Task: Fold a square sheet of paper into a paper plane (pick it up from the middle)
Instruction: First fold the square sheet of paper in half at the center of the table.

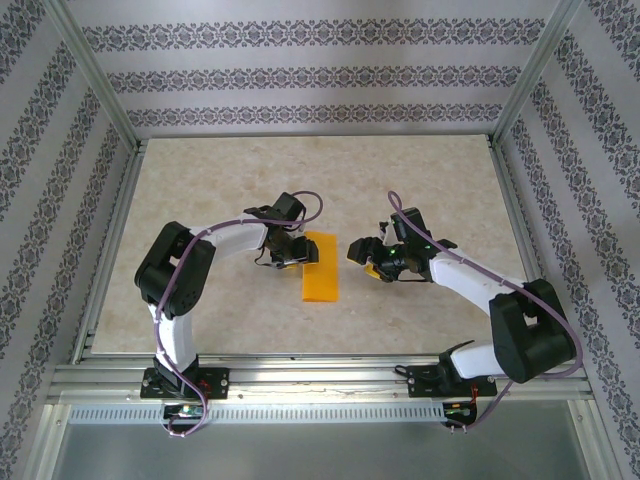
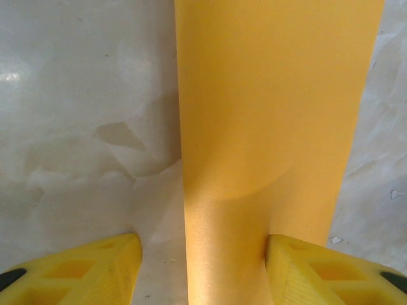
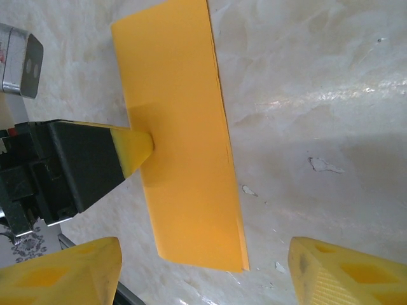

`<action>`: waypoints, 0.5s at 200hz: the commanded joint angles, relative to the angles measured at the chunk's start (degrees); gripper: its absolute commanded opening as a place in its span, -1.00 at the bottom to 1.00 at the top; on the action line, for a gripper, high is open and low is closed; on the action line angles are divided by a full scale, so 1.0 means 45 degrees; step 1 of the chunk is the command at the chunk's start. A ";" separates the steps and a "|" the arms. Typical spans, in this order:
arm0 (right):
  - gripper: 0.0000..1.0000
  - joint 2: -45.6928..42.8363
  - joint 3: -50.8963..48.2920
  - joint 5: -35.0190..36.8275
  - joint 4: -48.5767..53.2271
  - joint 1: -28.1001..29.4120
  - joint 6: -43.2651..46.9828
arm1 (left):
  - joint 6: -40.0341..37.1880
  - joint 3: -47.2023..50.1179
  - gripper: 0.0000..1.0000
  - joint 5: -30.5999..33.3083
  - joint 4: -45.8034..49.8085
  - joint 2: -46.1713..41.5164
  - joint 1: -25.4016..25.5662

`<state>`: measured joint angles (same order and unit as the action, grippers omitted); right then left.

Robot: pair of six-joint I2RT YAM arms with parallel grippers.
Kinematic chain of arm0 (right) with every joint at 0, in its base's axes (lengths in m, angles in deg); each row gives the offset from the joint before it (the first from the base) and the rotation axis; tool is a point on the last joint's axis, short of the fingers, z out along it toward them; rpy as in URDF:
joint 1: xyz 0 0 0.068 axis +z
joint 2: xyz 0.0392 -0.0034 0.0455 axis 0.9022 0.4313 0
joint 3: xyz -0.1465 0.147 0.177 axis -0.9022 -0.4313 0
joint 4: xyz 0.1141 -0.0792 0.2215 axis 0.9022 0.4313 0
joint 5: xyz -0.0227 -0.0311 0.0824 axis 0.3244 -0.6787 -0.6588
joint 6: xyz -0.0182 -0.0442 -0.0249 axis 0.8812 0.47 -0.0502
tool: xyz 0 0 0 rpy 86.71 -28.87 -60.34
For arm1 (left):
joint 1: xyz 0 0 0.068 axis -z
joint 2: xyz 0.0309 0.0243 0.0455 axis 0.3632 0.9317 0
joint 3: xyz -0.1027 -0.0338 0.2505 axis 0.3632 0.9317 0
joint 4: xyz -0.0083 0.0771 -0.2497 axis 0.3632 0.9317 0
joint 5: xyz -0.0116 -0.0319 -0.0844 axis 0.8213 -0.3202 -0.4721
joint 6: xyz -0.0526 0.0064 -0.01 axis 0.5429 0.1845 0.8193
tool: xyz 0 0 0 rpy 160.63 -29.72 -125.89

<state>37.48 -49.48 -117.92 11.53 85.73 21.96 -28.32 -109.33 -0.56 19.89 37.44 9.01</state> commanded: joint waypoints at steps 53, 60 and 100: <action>0.43 0.0122 0.0187 0.0160 -0.0023 0.0174 -0.0154 | -0.0118 0.0072 0.03 0.0997 0.0711 0.0212 -0.0070; 0.44 0.0137 0.0198 0.0141 -0.0024 0.0174 -0.0157 | -0.0130 0.0062 0.03 0.1010 0.0731 0.0205 -0.0063; 0.47 0.0178 0.0238 0.0043 0.0024 0.0176 -0.0148 | -0.0035 0.0117 0.04 0.1083 0.0641 0.0155 -0.0064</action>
<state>37.70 -49.48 -117.94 11.55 85.73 21.94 -28.32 -109.33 0.32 20.24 37.44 9.03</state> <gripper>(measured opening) 0.733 0.516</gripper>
